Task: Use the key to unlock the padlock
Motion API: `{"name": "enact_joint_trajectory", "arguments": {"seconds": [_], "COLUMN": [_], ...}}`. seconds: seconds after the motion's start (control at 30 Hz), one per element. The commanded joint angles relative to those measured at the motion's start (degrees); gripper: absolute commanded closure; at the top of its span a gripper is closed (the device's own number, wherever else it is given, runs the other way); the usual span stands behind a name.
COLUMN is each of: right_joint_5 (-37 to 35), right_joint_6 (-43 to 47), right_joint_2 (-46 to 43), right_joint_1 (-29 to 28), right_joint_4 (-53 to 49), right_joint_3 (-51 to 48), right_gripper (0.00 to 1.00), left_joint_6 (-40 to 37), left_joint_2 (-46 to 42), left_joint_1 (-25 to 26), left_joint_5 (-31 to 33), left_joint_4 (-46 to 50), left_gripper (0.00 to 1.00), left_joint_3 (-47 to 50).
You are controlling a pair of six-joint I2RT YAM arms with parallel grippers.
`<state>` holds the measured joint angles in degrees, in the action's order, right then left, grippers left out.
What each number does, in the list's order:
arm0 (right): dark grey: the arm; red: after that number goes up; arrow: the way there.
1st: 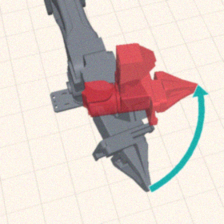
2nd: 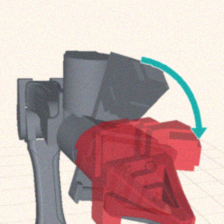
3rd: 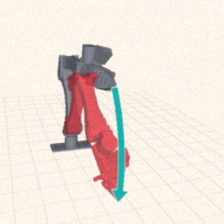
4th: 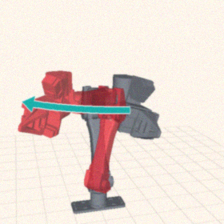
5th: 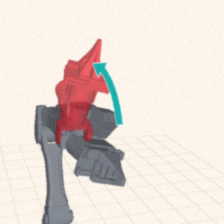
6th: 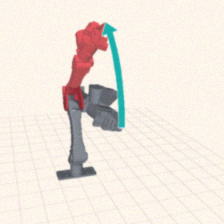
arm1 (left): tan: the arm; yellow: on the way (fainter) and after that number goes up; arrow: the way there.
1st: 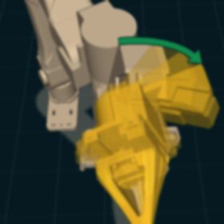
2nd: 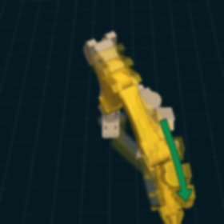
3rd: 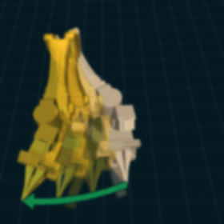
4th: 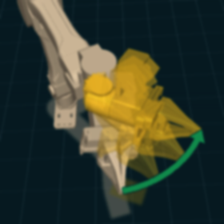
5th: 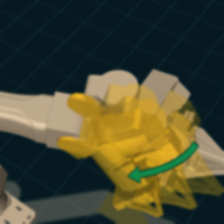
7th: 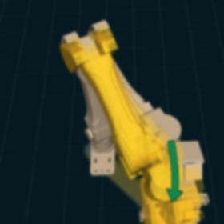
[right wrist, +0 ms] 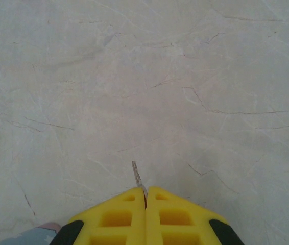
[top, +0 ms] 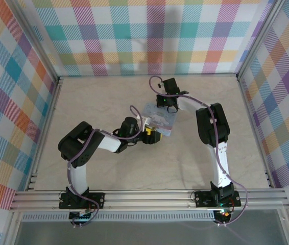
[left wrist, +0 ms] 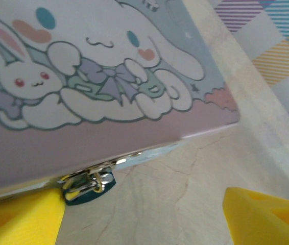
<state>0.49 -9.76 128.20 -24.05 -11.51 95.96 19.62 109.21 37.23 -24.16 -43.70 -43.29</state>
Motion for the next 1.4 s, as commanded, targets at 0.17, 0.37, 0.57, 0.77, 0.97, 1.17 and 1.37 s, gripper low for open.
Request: {"name": "enact_joint_trajectory", "arguments": {"seconds": [0.17,0.37,0.57,0.77,0.97,1.17,1.37], "right_joint_5": [0.8,0.6,0.0,0.0,-0.1,-0.6,-1.1], "right_joint_6": [0.8,0.9,1.1,0.9,0.8,0.9,0.7], "right_joint_2": [-1.3,-1.6,-2.1,-2.2,-2.4,-2.8,-3.2], "right_joint_1": [-1.7,-1.9,-1.9,-2.0,-2.1,-2.2,-2.3], "right_joint_4": [-1.5,-1.5,-1.4,-1.4,-1.3,-1.2,-1.5], "right_joint_3": [-1.1,-1.5,-1.6,-1.5,-1.4,-1.6,-1.2], "right_gripper": [1.0,1.0,1.0,1.0,1.0,1.0,1.0], "left_joint_6": [-1.2,-1.7,-1.6,0.1,0.8,-1.4,-2.3], "left_joint_2": [-0.4,1.4,0.3,-0.2,0.3,-1.6,-3.0], "left_joint_1": [1.2,2.3,2.3,2.4,2.4,3.9,5.7], "left_joint_5": [8.0,0.6,-4.5,-8.2,-7.0,5.8,16.3], "left_joint_4": [-3.3,-4.1,-5.8,-6.9,-5.7,-1.7,-1.7], "left_gripper": [0.16,0.19,0.23,0.21,0.27,0.21,0.13], "left_joint_3": [1.2,-1.1,-0.6,-0.9,-1.4,1.0,3.3]}}
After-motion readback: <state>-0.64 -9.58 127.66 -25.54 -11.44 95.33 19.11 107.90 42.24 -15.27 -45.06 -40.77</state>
